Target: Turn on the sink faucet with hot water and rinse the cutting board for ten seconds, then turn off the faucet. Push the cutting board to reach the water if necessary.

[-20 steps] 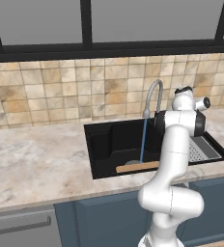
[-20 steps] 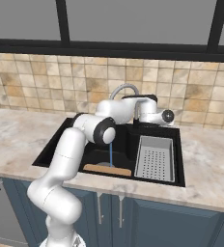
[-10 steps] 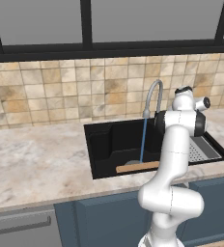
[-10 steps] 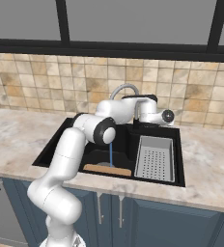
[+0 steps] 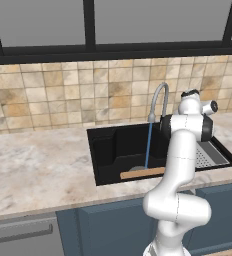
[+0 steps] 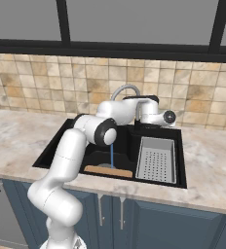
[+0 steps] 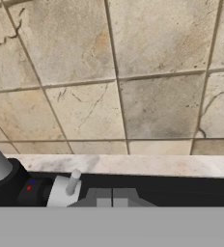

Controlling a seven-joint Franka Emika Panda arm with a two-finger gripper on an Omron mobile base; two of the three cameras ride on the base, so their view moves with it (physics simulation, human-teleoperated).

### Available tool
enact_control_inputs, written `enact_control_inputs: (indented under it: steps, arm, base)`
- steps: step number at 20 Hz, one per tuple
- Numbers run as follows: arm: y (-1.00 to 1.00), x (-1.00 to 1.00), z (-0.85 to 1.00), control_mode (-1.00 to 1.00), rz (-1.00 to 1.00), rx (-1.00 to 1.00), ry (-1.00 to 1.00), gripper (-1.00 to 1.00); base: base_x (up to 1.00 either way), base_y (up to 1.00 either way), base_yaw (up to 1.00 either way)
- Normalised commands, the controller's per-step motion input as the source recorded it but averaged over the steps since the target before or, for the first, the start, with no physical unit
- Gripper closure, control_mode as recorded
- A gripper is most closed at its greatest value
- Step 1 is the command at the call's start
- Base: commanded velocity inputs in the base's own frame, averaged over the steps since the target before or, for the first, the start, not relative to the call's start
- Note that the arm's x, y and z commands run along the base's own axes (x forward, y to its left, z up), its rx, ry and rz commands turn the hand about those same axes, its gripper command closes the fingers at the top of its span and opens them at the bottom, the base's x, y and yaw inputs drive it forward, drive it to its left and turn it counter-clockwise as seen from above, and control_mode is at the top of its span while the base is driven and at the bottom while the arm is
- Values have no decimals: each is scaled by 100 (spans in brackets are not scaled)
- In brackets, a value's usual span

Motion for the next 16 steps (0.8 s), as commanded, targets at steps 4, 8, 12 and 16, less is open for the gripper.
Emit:
enact_control_inputs:
  steps: [4, 8, 12, 16]
  arm:
    - [0, 0, 0, -100, 0, 0, 0, 100]
    - [0, 0, 0, -100, 0, 0, 0, 100]
    - [0, 0, 0, -100, 0, 0, 0, 100]
    - [0, 0, 0, -100, 0, 0, 0, 100]
  base:
    - [0, 0, 0]
    - [0, 0, 0]
    - [0, 0, 0]
    - [0, 0, 0]
